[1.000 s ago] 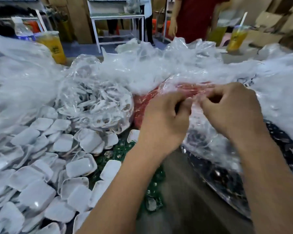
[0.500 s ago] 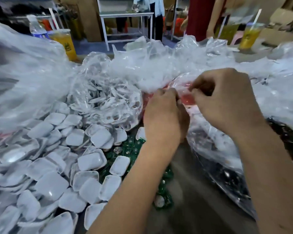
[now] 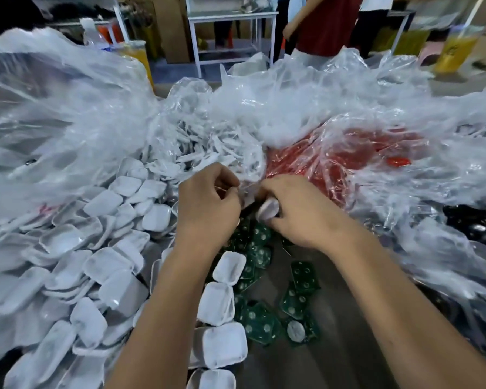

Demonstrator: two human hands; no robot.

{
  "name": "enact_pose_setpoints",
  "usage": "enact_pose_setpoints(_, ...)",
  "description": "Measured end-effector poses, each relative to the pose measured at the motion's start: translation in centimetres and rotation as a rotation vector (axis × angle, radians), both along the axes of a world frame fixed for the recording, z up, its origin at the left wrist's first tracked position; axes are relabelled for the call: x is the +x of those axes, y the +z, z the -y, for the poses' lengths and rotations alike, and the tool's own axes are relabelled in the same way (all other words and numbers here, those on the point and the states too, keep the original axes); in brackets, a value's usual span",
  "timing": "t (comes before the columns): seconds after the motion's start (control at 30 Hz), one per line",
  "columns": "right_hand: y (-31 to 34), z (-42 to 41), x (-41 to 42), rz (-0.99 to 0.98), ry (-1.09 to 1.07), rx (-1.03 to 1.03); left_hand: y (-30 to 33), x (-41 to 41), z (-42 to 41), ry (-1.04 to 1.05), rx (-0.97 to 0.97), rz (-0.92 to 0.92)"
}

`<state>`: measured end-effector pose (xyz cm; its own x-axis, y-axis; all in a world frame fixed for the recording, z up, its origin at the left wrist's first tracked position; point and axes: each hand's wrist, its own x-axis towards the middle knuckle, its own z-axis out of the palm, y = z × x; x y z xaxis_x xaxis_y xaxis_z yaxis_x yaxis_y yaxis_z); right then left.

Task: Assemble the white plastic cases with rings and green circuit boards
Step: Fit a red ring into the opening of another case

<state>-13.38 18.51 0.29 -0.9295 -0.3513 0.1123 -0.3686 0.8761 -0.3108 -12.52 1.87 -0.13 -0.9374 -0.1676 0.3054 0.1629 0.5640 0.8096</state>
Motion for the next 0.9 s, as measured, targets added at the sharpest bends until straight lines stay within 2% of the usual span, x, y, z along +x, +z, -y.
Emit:
enact_pose_setpoints(0.2, -1.0, -0.5, 0.4, -0.083, -0.017, -0.134, -0.4, 0.0, -0.2, -0.003, -0.024, -0.071)
enact_pose_setpoints(0.33, 1.3, -0.5, -0.3, -0.197, -0.056, -0.258, -0.1, 0.1, -0.7, 0.010, -0.024, -0.159)
enact_pose_setpoints(0.4, 3.4, -0.3, -1.8, -0.324, -0.143, -0.367, 0.0, 0.0, -0.9, 0.027, -0.029, -0.194)
enact_pose_setpoints(0.47, 5.6, -0.3, -4.3, -0.405, -0.302, -0.386, 0.0, 0.1, -1.0, 0.042, -0.051, -0.225)
enact_pose_setpoints(0.53, 7.3, -0.2, -6.7, -0.424, -0.379, -0.321, -0.2, 0.2, -0.8, 0.085, -0.100, -0.255)
enact_pose_setpoints(0.57, 7.9, 0.3, -7.6, -0.433, -0.336, -0.299, -0.3, 0.1, -0.6, 0.127, -0.150, -0.262)
enact_pose_setpoints(0.67, 8.6, 3.3, -8.4, -0.375, 0.035, -0.227, -0.4, -0.4, 0.4, 0.203, -0.285, -0.197)
enact_pose_setpoints(0.77, 6.9, 6.9, -8.9, -0.180, 0.298, 0.050, -0.3, -0.6, 1.2, 0.196, -0.310, -0.066)
enact_pose_setpoints(0.83, 5.5, 8.6, -9.5, -0.095, 0.326, 0.249, 0.1, -0.4, 1.4, 0.232, -0.283, -0.026)
enact_pose_setpoints(0.9, 4.9, 9.6, -9.9, -0.068, 0.298, 0.287, 0.4, -0.3, 1.6, 0.261, -0.255, -0.009)
